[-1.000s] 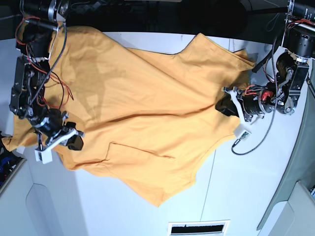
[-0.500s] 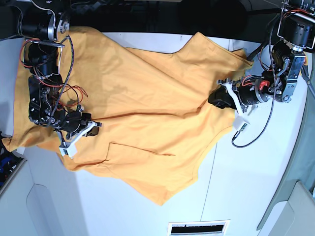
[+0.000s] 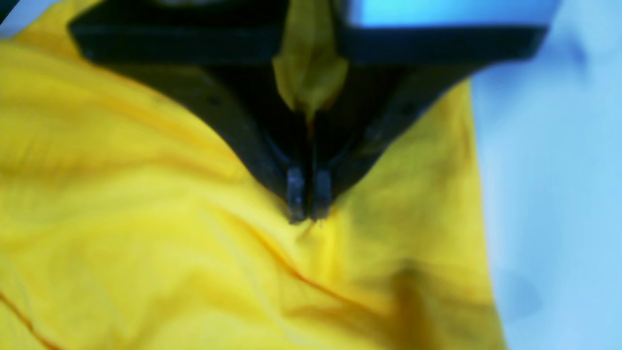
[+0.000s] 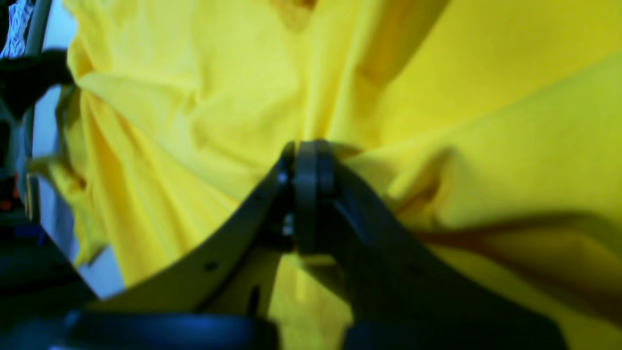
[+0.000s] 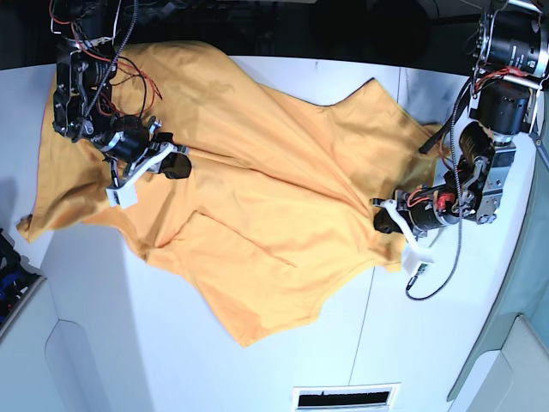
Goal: Layout the t-shirt on the table in an organized manner, then fold the t-shirt properly
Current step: 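Move the right gripper onto the shirt body and grasp the fabric, then lift the shirt with both grippers, bringing the left gripper toward the right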
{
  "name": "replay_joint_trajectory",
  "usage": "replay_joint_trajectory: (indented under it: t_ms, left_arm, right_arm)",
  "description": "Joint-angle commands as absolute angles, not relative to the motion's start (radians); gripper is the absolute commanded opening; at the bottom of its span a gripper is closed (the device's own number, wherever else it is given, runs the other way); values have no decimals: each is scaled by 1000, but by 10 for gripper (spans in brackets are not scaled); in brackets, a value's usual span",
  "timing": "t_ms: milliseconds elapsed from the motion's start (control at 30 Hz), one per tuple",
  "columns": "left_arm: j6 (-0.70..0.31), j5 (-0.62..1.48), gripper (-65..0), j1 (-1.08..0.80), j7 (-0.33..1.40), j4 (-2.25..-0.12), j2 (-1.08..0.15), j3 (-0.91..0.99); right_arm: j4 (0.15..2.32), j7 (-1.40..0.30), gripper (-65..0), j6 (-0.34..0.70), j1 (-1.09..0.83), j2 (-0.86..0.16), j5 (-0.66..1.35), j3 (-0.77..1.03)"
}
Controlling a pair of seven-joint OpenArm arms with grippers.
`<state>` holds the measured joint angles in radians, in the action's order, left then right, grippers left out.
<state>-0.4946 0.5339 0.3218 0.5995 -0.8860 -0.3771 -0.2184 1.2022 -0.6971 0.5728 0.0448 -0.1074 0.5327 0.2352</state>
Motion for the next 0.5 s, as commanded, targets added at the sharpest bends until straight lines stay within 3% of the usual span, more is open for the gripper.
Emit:
replay_joint_trajectory:
  t_ms: [0,167,367,467]
  left_arm:
    - [-483,507,-650,349,632,-847,-369,-220]
    - [-559,529,-650,403,609,-822,-357,-220]
    - [-582,657,-650,411,678,-1049,-413,-220]
    - [-648,773,-650,391,747,-1168,-443,-220]
  right_arm:
    - [1231,-711,-650,572,40,-107,524,235]
    - [1322,-707,-650,572,47,-102,566,236]
    - [1359,-694,-650,570,145,-102,518,235]
    - [1326,-666,-650,568,224,-102,466,235]
